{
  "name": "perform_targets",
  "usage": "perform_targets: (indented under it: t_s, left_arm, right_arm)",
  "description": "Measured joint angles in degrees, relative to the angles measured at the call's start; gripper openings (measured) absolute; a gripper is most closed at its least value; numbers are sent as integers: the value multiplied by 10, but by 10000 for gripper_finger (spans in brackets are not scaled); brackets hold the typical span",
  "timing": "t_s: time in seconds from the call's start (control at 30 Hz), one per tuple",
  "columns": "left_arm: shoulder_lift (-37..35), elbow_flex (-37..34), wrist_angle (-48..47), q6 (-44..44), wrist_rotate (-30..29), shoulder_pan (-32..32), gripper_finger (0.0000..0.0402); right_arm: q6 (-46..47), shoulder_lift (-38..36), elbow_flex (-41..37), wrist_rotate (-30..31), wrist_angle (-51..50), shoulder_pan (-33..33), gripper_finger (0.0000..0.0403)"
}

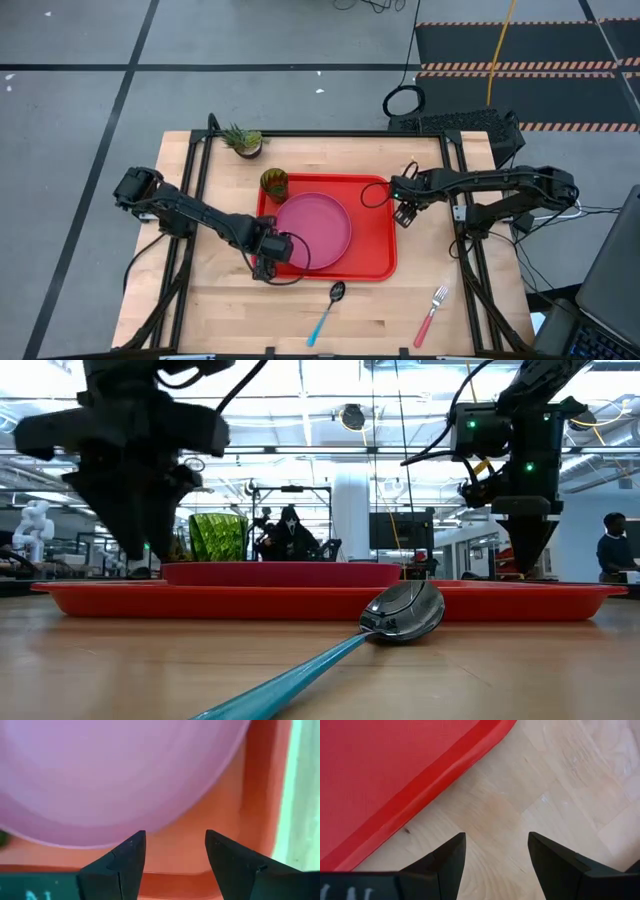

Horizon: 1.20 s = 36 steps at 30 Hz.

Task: Pick and place plate/cup/fork/spoon on tray
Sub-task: Adjust the orange tray, then put the pink fork on the orange tray to the right of the pink plate

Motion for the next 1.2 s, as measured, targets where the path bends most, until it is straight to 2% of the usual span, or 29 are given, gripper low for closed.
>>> perform_targets:
  t_s: [0.2,0.3,0.4,0.57,0.67,0.77,0.9,1.0,1.1,1.2]
  left_arm:
    - [-26,29,-26,16,-94,6,209]
    - [-73,30,-20,4,-127,8,209]
    - [-130,30,-7,-22,-134,6,209]
    - [-201,30,10,-49,-187,-18,209]
    - [-221,22,48,-37,-208,-28,209]
    - [-226,1,83,-29,-215,-31,209]
    - [-226,-57,152,-6,-227,-40,209]
    - [-225,-115,249,28,-227,-47,209]
    - [-225,-157,340,55,-206,-60,209]
    - [-225,-168,368,59,-171,-79,209]
  right_arm:
    - [-39,-22,21,-1,11,0,208]
    - [-65,-41,48,-1,6,2,208]
    - [-83,-61,79,-2,-1,9,208]
    - [-88,-71,141,-17,-30,46,208]
    - [-39,-58,179,-17,-69,85,208]
    - [59,-33,204,-37,-128,126,208]
    - [219,-4,208,-102,-194,196,208]
    - [309,14,208,-147,-216,256,208]
    - [360,25,208,-150,-170,311,208]
    - [350,35,208,-109,-57,359,208]
